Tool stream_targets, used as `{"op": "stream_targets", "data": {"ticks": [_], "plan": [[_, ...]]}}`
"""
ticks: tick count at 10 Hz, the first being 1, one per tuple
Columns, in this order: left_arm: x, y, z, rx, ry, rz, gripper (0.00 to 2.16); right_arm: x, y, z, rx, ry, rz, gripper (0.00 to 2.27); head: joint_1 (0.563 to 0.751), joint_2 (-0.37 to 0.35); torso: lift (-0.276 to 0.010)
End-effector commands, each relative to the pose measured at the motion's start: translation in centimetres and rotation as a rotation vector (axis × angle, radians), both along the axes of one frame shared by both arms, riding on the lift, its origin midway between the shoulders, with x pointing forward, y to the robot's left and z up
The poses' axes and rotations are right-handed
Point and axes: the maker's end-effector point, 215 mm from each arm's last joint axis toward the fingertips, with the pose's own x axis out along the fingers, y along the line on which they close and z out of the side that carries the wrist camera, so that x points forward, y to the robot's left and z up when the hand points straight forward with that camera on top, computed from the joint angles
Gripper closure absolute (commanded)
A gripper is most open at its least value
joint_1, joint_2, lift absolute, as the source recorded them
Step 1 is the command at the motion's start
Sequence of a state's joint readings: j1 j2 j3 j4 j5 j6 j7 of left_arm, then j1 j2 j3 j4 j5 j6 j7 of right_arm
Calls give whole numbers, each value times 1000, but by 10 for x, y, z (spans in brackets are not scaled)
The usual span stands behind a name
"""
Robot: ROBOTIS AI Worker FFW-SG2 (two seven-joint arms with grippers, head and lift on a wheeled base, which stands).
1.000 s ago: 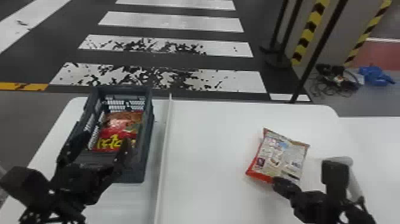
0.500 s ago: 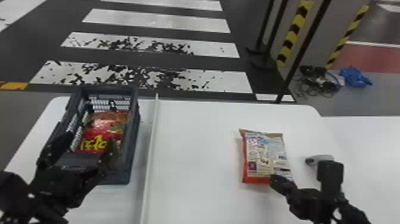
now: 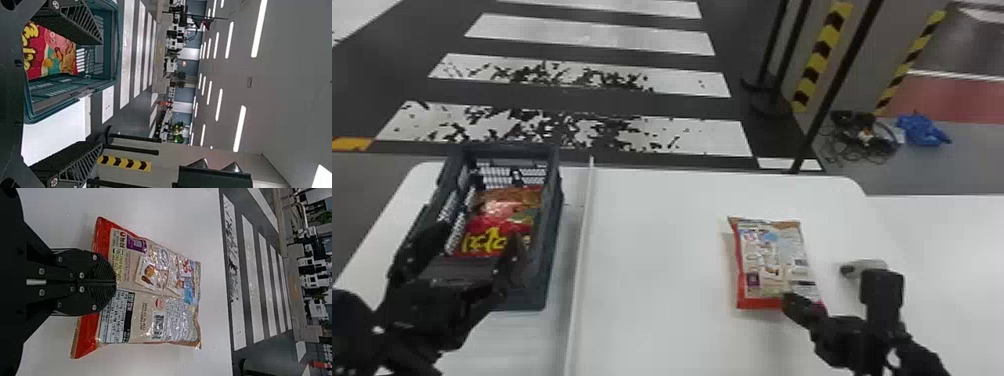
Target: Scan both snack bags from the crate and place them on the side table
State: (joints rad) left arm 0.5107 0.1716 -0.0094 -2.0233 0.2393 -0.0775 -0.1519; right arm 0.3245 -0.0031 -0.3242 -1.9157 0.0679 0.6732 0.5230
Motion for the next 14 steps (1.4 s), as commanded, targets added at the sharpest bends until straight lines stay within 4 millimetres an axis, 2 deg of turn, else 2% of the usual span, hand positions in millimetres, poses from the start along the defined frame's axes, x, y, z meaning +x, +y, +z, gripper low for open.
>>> {"op": "stream_targets", "data": {"ticks": [1,4,6,7,8,9,10,11,14], "plan": [[0,-1,0,-1,1,-1,90,1,-5,-3,1,2,-12,2243,695,-139,-98],[-1,0,0,0,0,0,90,-3,-8,3,3,-8,-16,2243,695,-153,-98],[-1,-1,0,-1,1,-2,90,-9,7,23,38,-34,5,2219,695,-152,-98],[-1,-3,2,-1,-2,-5,90,-6,11,42,63,-76,6,1946,695,-144,-98],[-2,-3,3,-1,-4,-6,90,-1,2,62,57,-118,-5,1156,695,-135,-98],[-3,-3,8,2,-14,-8,90,2,-16,74,36,-149,-29,201,695,-134,-98],[-5,-4,17,4,-30,-12,90,2,-38,80,18,-160,-66,80,695,-144,-98],[-6,-5,23,3,-43,-13,90,0,-62,85,0,-169,-105,80,695,-169,-98],[-5,-6,22,1,-38,-10,90,-13,-144,86,-39,-174,-246,80,695,-258,-98]]}}
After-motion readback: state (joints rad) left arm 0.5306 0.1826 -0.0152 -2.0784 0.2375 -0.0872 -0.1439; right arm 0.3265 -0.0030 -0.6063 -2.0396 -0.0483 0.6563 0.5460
